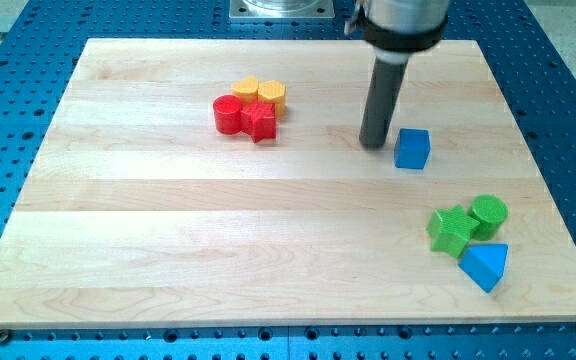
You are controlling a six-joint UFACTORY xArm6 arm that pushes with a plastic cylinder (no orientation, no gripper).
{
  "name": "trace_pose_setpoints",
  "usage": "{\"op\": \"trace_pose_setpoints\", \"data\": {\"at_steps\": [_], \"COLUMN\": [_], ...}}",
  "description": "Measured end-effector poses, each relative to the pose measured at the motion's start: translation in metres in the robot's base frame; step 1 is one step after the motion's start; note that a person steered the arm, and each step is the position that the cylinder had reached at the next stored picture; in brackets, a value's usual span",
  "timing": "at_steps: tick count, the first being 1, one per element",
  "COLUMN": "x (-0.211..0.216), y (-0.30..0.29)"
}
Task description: Push the blue cube to the green star
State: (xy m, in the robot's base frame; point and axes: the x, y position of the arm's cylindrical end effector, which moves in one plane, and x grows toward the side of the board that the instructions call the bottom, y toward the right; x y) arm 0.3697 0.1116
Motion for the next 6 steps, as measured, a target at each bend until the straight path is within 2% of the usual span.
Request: {"op": "trace_pose_setpoints", "data": {"at_steps": [1,2,3,5,6], "x": [-0.011,0.07,0.084,0.077,0.093], "y": [0.022,0.024,0.026,0.066,0.067]}}
